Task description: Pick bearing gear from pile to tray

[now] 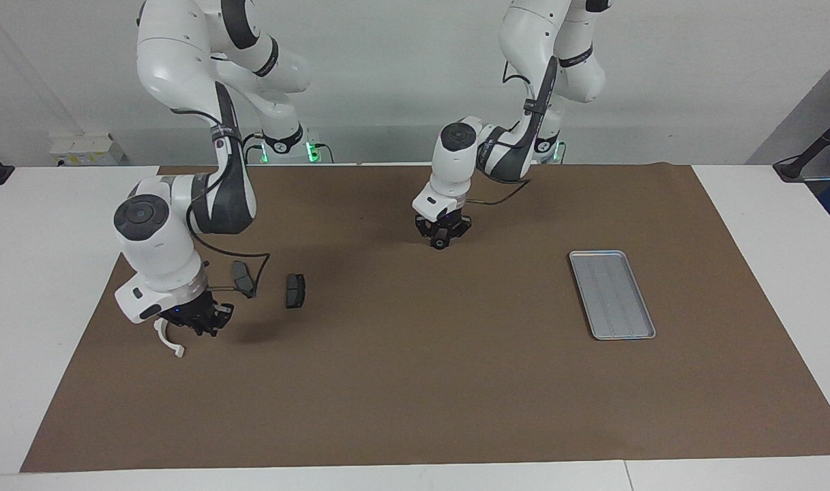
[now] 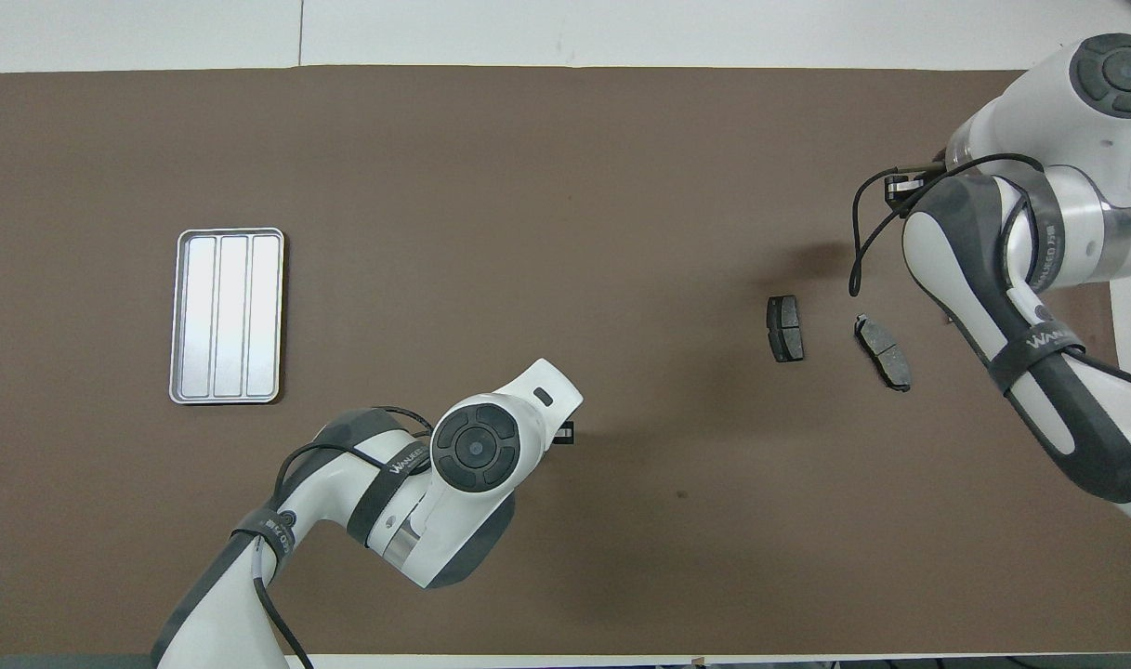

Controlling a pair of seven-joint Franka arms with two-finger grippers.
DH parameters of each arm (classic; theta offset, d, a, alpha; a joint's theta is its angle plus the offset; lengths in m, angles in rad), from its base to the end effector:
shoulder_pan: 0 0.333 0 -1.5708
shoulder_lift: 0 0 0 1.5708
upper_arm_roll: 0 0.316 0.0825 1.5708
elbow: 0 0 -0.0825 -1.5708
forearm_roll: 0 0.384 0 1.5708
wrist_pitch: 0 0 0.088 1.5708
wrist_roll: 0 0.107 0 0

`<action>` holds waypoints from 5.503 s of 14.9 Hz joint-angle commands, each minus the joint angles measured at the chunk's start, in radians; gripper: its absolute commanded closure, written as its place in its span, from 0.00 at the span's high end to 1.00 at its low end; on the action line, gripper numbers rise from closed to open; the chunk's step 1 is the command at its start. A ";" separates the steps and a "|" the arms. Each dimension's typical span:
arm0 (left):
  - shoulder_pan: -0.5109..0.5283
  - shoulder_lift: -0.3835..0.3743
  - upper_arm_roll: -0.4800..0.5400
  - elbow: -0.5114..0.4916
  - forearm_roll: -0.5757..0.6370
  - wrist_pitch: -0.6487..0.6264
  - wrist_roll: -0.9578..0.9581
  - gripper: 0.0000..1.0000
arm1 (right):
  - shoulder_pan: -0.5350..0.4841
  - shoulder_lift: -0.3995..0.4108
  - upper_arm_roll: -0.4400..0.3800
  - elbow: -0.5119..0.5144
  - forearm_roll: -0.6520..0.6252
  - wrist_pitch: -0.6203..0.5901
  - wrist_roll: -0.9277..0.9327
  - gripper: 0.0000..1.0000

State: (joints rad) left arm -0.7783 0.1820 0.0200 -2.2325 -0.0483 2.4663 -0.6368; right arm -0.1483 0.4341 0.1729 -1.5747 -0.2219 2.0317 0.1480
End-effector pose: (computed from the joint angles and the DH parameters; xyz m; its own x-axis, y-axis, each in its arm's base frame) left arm 0.3983 -0.3773 0.2945 0.9961 -0.0842 0.0244 -0.0854 -0.9949 0.0534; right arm 0.6813 -0.0111 0.3960 0.9981 -0.0416 0.0444 -0.0468 -0.9912 0.1235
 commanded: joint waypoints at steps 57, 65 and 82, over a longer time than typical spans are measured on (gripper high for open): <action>0.596 -0.202 0.000 -0.002 0.070 -0.230 0.734 0.58 | 0.653 -0.120 0.071 -0.485 0.098 0.354 1.242 0.00; 0.574 -0.200 0.000 -0.002 0.068 -0.224 0.704 0.58 | 0.639 -0.126 0.066 -0.469 0.098 0.337 1.260 1.00; 0.219 -0.191 -0.002 0.031 0.004 -0.216 0.105 0.54 | 0.279 -0.267 0.071 -0.315 0.188 0.133 0.497 1.00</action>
State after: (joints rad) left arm -0.5083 -0.0135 0.0001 -2.2233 -0.0214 2.2546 -0.4769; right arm 0.1773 0.1925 0.2341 -1.8911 -0.0728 2.1937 0.7714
